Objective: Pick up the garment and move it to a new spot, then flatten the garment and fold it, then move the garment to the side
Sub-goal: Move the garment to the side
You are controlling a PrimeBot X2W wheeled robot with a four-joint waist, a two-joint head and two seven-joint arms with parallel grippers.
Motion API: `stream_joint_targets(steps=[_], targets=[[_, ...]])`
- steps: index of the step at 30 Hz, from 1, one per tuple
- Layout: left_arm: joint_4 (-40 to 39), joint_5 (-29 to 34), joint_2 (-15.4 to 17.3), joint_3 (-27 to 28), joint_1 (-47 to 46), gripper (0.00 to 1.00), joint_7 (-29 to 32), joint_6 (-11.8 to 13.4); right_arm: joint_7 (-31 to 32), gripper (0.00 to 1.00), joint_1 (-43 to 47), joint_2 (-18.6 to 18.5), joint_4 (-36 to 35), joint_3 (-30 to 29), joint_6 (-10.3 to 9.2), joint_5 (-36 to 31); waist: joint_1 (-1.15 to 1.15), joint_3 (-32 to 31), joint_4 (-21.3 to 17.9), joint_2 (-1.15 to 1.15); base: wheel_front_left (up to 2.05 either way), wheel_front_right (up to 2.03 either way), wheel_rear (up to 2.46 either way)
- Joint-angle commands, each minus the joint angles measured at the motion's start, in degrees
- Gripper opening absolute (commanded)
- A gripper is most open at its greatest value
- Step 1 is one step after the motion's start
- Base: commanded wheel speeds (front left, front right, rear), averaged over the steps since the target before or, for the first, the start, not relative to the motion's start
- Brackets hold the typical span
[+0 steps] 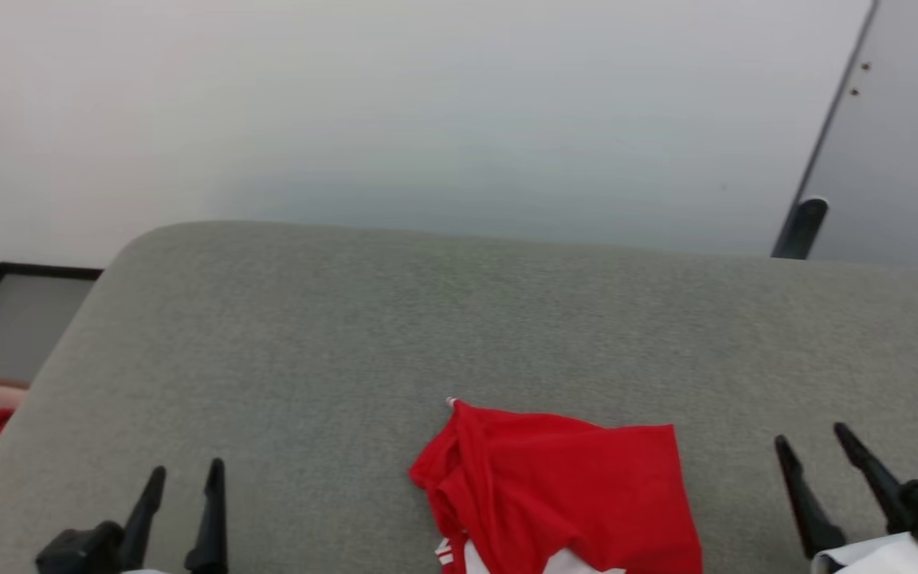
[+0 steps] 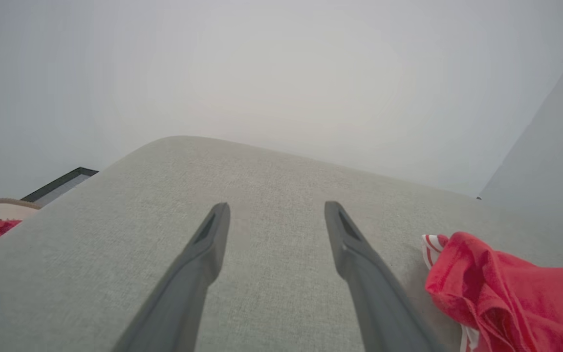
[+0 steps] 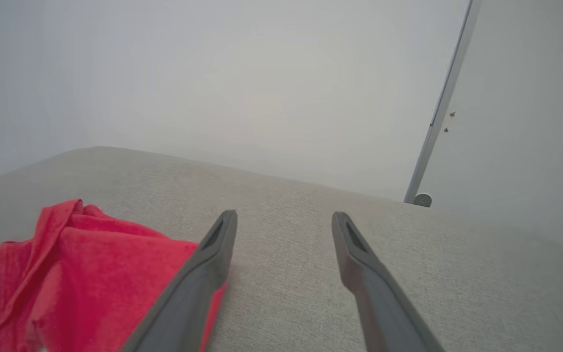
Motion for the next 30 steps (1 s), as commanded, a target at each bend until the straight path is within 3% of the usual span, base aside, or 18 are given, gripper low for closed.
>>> stream_joint_targets(steps=[1, 11, 15, 26, 30], targets=[[-0.1, 0.0, 0.3, 0.4, 0.5, 1.0, 0.0, 0.2, 0.1, 1.0, -0.3, 0.3, 0.0, 0.5, 0.0, -0.4, 0.0, -0.3, 1.5, 0.0, 0.0, 0.0, 0.0], [-0.9, -0.6, 1.0, 2.4, 2.2, 1.0, 0.0, 1.0, 1.9, 1.0, -2.7, 1.1, 0.8, 4.7, 0.0, 0.3, 0.0, -1.0, 6.7, 0.0, 0.0, 0.0, 0.0], [-1.1, -0.6, 0.9, 2.2, 2.5, 1.0, 0.0, 1.0, 6.3, 1.0, -4.0, 0.6, 0.9, 5.4, 0.0, 2.5, 0.0, -1.0, 7.4, 0.0, 0.0, 0.0, 0.0], [-1.0, -0.9, 0.2, 0.4, 1.1, 1.0, 0.6, 0.7, 40.6, 1.0, -8.8, -7.2, -4.2, 9.9, -0.02, 12.0, 0.0, 1.3, 7.8, 0.0, 0.0, 0.0, 0.0], [-1.3, -0.6, -0.8, -1.0, -1.0, 1.0, 0.7, 0.4, 49.7, 1.0, -10.3, -10.2, -7.7, 9.6, -0.02, 14.2, 0.0, 5.3, 8.8, 0.0, 0.0, 0.0, 0.0]])
